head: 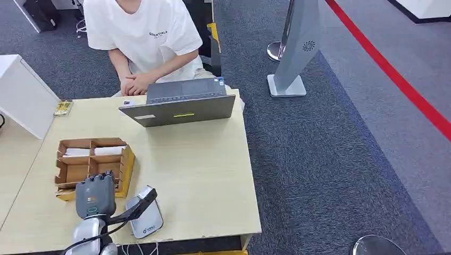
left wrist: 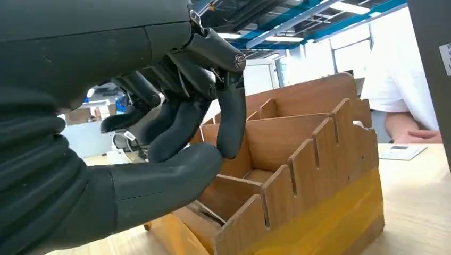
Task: Pass the card to the sensor for recognition and then transmit it.
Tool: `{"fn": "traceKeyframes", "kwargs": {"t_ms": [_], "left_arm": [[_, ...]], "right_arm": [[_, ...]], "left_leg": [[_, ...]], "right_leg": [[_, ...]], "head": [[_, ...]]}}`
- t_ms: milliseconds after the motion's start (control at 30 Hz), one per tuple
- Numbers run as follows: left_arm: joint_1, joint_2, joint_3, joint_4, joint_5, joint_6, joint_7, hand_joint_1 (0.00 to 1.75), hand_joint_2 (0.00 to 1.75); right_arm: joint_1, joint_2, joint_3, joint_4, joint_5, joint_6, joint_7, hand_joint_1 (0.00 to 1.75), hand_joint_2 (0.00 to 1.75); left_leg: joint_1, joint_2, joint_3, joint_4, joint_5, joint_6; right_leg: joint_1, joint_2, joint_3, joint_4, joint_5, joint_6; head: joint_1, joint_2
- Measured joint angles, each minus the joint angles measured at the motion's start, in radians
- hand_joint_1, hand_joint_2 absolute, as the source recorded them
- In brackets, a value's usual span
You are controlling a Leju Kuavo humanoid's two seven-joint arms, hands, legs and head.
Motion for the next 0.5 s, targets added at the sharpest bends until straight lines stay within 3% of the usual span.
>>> {"fn": "traceKeyframes", "kwargs": {"t_ms": [500], "left_arm": [[0.0, -0.005, 0.014, 0.002, 0.0, 0.006, -0.004, 1.75, 1.75]], "right_arm": [[0.0, 0.0, 0.006, 0.0, 0.0, 0.0, 0.004, 0.0, 1.75]], "left_leg": [[0.0, 0.0, 0.0, 0.0, 0.0, 0.0]], "right_leg": [[0.0, 0.0, 0.0, 0.0, 0.0, 0.0]], "head": [[0.0, 0.0]]}}
